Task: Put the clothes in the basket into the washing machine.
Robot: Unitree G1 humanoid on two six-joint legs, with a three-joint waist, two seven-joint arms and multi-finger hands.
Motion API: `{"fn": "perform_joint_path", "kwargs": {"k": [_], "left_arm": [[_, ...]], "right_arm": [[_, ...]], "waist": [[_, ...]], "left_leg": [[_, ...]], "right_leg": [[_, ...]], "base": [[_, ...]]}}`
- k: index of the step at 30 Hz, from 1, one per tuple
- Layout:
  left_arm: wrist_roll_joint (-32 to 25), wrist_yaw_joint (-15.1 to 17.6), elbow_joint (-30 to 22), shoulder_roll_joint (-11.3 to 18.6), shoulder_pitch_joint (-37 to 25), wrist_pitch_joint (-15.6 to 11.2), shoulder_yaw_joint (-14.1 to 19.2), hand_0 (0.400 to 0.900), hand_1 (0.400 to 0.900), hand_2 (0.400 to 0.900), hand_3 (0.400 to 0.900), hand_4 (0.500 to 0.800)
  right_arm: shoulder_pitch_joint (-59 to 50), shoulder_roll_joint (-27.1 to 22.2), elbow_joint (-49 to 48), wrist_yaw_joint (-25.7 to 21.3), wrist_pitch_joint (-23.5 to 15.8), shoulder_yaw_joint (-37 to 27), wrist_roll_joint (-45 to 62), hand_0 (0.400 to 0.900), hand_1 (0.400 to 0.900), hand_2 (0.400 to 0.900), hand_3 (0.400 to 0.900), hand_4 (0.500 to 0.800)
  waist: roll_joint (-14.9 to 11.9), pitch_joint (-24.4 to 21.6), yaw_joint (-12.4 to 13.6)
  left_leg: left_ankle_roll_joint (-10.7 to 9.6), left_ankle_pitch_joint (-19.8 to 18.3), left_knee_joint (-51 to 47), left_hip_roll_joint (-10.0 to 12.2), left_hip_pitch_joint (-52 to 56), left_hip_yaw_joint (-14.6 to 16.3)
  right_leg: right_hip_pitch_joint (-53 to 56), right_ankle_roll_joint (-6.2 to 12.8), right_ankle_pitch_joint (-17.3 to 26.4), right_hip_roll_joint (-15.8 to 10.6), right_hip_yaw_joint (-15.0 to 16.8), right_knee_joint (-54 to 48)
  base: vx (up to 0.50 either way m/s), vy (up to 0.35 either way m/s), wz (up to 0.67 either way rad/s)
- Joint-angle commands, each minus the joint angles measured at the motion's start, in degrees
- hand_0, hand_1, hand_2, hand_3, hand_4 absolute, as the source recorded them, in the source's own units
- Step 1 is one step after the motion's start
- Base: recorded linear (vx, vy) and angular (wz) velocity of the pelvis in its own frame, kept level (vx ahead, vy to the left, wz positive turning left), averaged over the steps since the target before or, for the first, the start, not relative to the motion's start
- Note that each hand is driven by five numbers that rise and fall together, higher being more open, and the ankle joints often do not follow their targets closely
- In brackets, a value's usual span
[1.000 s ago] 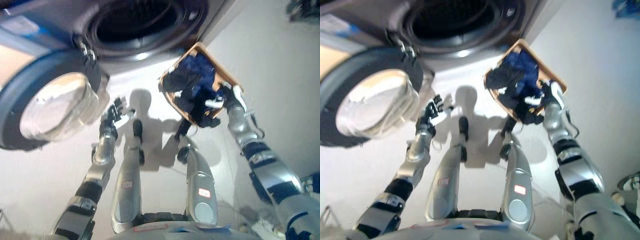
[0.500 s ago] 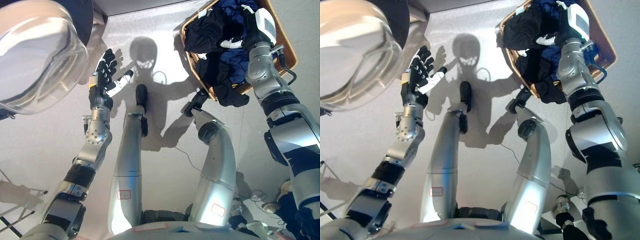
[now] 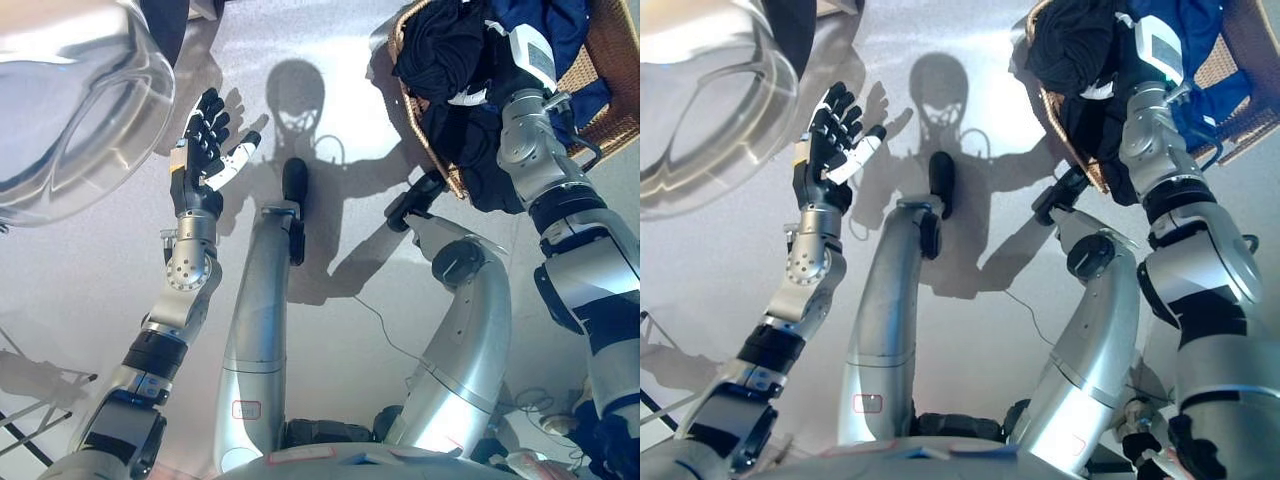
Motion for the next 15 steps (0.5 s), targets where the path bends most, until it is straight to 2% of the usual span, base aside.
{"fn": "perform_joint_path", "kwargs": {"k": [1, 5, 6, 7, 8, 9, 15], "left_arm": [[-0.4, 0.5, -5.1, -1.8, 4.7, -4.9, -0.4, 0.9, 0.9, 0.9, 0.9, 0.8], [-0.2, 0.9, -5.2, -1.5, 3.4, -5.0, -1.1, 0.9, 0.9, 0.9, 0.9, 0.8], [-0.1, 0.9, -5.5, -1.6, 3.3, -5.0, -1.1, 0.9, 0.9, 0.9, 0.9, 0.8], [-0.2, 0.8, -5.7, -1.6, 3.3, -5.0, -1.2, 0.9, 0.9, 0.9, 0.9, 0.8], [-0.3, 0.7, -5.7, -1.6, 3.3, -5.0, -1.1, 0.9, 0.9, 0.9, 0.9, 0.8], [-0.3, 0.6, -5.8, -1.6, 3.5, -4.9, -1.1, 0.9, 0.9, 0.9, 0.9, 0.8], [-1.4, 0.8, -5.2, -1.8, 4.6, -5.0, 0.4, 0.9, 0.9, 0.9, 0.9, 0.8]], "right_arm": [[-0.1, 2.1, 2.5, -1.9, -1.4, 4.1, -3.6, 0.9, 0.9, 0.9, 0.9, 0.8], [-1.6, 3.1, 5.4, -3.5, -0.2, 3.5, -5.3, 0.9, 0.9, 0.9, 0.9, 0.8], [-1.3, 3.6, 6.0, -2.8, 0.1, 3.5, -5.7, 0.865, 0.865, 0.865, 0.865, 0.779], [-1.4, 3.7, 6.1, -2.5, 0.2, 3.7, -5.9, 0.567, 0.567, 0.567, 0.567, 0.6], [-1.1, 3.9, 5.9, -2.3, 0.2, 3.8, -6.0, 0.469, 0.469, 0.469, 0.469, 0.541], [-0.8, 4.1, 5.9, -1.9, 0.3, 3.7, -6.0, 0.4, 0.4, 0.4, 0.4, 0.5], [0.6, 3.7, 5.3, -2.4, 0.5, 2.4, -5.3, 0.4, 0.4, 0.4, 0.4, 0.5]], "waist": [[6.1, -5.6, 0.6], [7.2, -5.0, 1.1], [7.3, -4.9, 1.2], [7.5, -4.9, 1.4], [7.5, -4.9, 1.5], [7.7, -5.0, 1.5], [7.6, -5.0, 1.3]], "left_leg": [[-0.2, 0.7, -3.2, -2.6, -1.0, -1.9], [0.1, 0.9, -2.6, -2.8, -1.1, -2.5], [0.1, 0.9, -2.3, -2.8, -1.2, -2.5], [0.2, 1.0, -2.3, -2.9, -1.1, -2.6], [0.2, 1.0, -2.1, -3.0, -1.1, -2.7], [0.3, 1.0, -1.9, -3.1, -1.1, -2.8], [0.4, 1.1, -1.2, -3.4, -1.4, -3.0]], "right_leg": [[-5.4, 8.4, -3.5, 0.1, -1.8, 3.6], [-5.4, 8.29, -3.6, -0.1, -1.8, 4.1], [-5.4, 8.3, -3.6, -0.2, -1.6, 4.3], [-5.4, 8.31, -3.6, -0.2, -1.6, 4.5], [-5.4, 8.27, -3.6, -0.2, -1.6, 4.6], [-5.4, 8.25, -3.6, -0.3, -1.7, 4.8], [-5.4, 8.0, -3.6, -0.3, -1.5, 5.4]], "base": [[0.0, 0.0, 0.0], [-0.01, 0.006, 0.03], [-0.01, 0.0, 0.03], [0.0, -0.005, 0.05], [0.0, -0.005, 0.05], [0.01, -0.006, 0.05], [0.0, -0.006, 0.03]]}}
